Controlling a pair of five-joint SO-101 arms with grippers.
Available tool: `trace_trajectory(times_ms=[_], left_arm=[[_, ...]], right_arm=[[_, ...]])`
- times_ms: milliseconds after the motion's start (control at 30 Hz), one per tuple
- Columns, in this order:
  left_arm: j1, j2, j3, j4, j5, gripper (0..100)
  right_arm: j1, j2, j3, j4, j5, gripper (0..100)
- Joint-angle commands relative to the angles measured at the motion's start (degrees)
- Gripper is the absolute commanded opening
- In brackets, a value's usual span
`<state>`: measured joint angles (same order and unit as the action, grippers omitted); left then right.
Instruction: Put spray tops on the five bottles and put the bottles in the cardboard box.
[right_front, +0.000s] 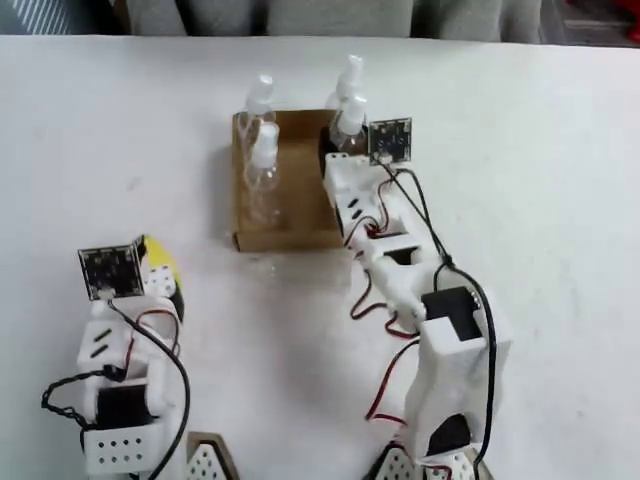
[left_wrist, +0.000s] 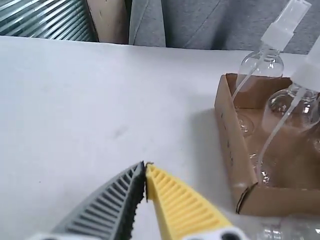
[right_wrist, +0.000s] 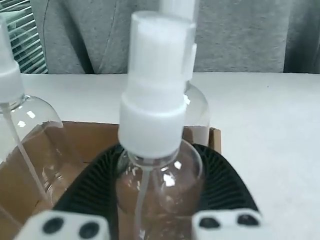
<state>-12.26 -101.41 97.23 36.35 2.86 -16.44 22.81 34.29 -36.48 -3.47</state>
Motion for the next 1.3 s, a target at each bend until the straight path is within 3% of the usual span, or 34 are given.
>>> trace_trajectory(times_ms=[0,833,1000,1267], left_arm=[[-1.2,-0.8,-0.1,-1.6,-0.6,2],[-1.2,-0.8,-0.1,-1.6,-0.6,2],[-1.2,-0.8,-0.1,-1.6,-0.6,2],[-1.2,-0.8,-0.1,-1.6,-0.6,2]], right_arm=[[0.3,0.3,-1.4,0.4,2.6,2.2],[-0.2,-0.2,-0.2,0.5,3.1,2.3],[-0.3,-0.2,0.3,0.6,3.1,11.5],[-0.6,-0.2,0.7,0.4,3.1,12.3]])
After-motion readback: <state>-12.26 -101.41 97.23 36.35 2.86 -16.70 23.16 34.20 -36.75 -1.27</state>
